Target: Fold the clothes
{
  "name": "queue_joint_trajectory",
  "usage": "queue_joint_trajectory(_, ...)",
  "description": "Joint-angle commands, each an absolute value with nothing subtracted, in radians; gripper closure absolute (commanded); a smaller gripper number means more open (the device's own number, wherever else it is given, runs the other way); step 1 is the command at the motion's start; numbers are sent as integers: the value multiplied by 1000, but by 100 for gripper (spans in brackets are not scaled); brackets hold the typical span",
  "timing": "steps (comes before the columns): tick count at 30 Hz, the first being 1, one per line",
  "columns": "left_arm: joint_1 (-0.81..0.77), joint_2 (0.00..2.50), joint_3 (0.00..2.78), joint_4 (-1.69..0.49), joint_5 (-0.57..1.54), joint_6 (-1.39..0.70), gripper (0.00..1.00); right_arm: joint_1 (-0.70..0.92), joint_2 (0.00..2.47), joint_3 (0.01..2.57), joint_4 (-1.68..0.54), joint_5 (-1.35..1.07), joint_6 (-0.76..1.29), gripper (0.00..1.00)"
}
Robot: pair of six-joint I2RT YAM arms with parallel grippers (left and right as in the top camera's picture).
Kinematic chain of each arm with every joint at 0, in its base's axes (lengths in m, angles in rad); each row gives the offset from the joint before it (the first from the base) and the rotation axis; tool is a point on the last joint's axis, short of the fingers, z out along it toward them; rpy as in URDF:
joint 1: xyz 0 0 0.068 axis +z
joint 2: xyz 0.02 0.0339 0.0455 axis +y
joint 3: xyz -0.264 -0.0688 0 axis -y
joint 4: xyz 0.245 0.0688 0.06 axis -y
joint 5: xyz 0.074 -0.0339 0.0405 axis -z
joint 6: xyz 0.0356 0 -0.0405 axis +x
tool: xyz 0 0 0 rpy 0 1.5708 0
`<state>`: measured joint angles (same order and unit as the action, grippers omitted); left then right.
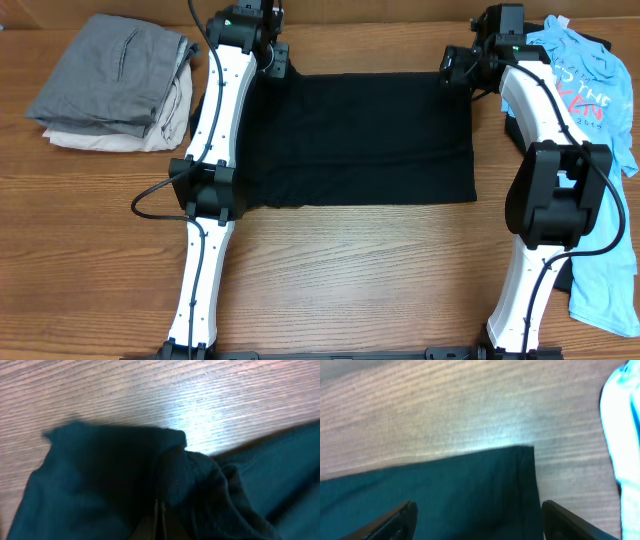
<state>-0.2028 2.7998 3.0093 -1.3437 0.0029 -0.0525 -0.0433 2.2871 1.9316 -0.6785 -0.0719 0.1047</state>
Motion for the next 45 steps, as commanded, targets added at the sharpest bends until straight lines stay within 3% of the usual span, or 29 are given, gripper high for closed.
queue_joint_trajectory(1, -199, 2794, 3106, -1391, -11, -60, 96, -39, 2331, 1942, -641, -52, 103, 19)
queue_joint_trajectory(22, -204, 2737, 3143, -1444, -10, -87, 96, -46, 2481, 1940, -477, 25, 104, 25)
queue_joint_trajectory(25, -203, 2737, 3143, -1446, -10, -87, 96, -46, 2482, 1940, -468, 25, 104, 34)
queue_joint_trajectory(32, -202, 2733, 3143, -1453, -47, -83, 96, -47, 2479, 1948, -432, 26, 104, 69)
queue_joint_trajectory(38, -201, 2700, 3143, -1488, -150, -83, 96, -64, 2453, 2003, -540, 25, 104, 93)
queue_joint_trajectory(45, -204, 2648, 3143, -1585, -149, -83, 96, -68, 2391, 2107, -789, -13, 104, 96)
